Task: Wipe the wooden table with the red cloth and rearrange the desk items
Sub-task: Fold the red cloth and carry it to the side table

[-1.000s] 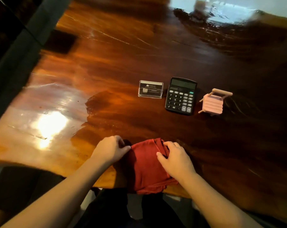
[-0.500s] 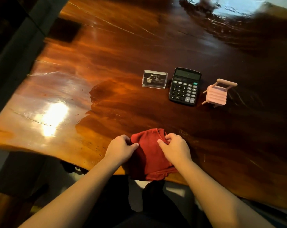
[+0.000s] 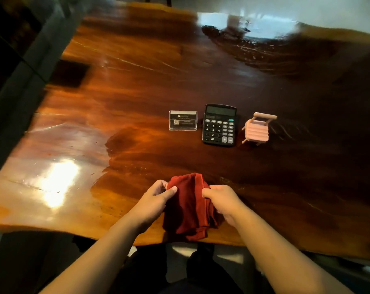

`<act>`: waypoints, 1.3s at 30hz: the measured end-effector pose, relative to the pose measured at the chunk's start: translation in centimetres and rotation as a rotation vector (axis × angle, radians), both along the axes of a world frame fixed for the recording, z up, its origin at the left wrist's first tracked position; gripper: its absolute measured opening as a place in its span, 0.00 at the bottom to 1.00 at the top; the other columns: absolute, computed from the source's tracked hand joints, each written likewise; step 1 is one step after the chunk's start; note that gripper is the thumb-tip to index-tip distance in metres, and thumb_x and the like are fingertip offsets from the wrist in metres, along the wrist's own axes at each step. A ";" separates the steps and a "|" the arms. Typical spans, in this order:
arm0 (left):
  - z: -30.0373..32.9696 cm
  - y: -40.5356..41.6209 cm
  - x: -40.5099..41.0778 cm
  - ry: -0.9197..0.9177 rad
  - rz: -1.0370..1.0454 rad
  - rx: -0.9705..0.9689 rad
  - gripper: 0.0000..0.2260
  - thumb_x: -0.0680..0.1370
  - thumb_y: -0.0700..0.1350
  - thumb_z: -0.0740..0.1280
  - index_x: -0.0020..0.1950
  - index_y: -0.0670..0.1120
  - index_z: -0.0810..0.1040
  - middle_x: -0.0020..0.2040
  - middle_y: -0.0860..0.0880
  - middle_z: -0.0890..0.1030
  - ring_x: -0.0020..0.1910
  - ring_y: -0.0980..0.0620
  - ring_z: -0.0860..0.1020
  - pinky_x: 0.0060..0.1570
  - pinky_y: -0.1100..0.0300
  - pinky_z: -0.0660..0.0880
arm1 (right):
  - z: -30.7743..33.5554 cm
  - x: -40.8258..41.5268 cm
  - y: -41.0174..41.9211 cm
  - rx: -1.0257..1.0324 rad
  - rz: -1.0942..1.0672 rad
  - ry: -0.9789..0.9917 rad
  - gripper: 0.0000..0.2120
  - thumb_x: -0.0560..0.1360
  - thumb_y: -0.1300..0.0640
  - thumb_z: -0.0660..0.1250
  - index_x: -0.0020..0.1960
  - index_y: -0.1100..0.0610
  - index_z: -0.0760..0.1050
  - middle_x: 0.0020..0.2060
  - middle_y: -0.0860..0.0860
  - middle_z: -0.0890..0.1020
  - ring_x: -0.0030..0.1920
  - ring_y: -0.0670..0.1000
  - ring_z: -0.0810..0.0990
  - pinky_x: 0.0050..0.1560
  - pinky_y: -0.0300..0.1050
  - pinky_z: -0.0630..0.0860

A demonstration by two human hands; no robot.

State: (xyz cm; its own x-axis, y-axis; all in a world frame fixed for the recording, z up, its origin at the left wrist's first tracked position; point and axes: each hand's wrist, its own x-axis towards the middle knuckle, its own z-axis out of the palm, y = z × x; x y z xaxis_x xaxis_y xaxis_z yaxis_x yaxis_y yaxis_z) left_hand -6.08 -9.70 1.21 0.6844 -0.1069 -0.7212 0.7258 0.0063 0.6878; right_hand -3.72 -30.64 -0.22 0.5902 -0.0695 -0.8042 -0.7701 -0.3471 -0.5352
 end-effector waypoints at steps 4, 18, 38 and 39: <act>3.2 0.7 1.9 -0.026 0.115 -0.186 0.06 0.81 0.47 0.65 0.51 0.45 0.75 0.41 0.45 0.78 0.40 0.49 0.77 0.41 0.54 0.72 | 3.6 0.9 -0.1 0.262 -0.128 0.000 0.04 0.71 0.59 0.67 0.41 0.53 0.80 0.35 0.52 0.80 0.37 0.51 0.79 0.46 0.49 0.73; 15.7 2.4 8.4 -0.306 -0.022 -0.557 0.16 0.79 0.45 0.67 0.66 0.47 0.78 0.59 0.41 0.83 0.54 0.44 0.83 0.44 0.53 0.81 | 16.8 3.3 -0.6 0.742 -0.306 -0.288 0.24 0.75 0.64 0.69 0.70 0.59 0.74 0.63 0.62 0.82 0.64 0.61 0.82 0.65 0.59 0.76; 18.2 -15.8 2.9 0.116 -0.841 -0.644 0.23 0.72 0.41 0.78 0.67 0.46 0.79 0.66 0.37 0.79 0.60 0.37 0.80 0.55 0.42 0.80 | 20.8 -20.2 -12.9 0.553 -1.044 -0.600 0.26 0.68 0.73 0.74 0.65 0.65 0.75 0.63 0.70 0.79 0.60 0.67 0.80 0.70 0.67 0.70; 18.3 -17.7 2.0 0.132 -0.863 -0.667 0.21 0.74 0.38 0.76 0.66 0.45 0.79 0.64 0.36 0.80 0.56 0.37 0.83 0.48 0.44 0.82 | 21.1 -21.5 -14.0 0.543 -1.095 -0.628 0.25 0.68 0.74 0.72 0.65 0.66 0.74 0.62 0.71 0.79 0.58 0.67 0.80 0.69 0.67 0.71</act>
State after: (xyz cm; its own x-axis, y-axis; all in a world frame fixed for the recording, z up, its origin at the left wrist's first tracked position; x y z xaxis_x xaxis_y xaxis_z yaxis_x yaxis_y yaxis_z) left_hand -4.07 -27.40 19.50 0.1135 -0.9082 -0.4028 0.7324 -0.1974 0.6516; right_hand -25.21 -44.62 20.92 0.7092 -0.4963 -0.5007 -0.0930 0.6382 -0.7642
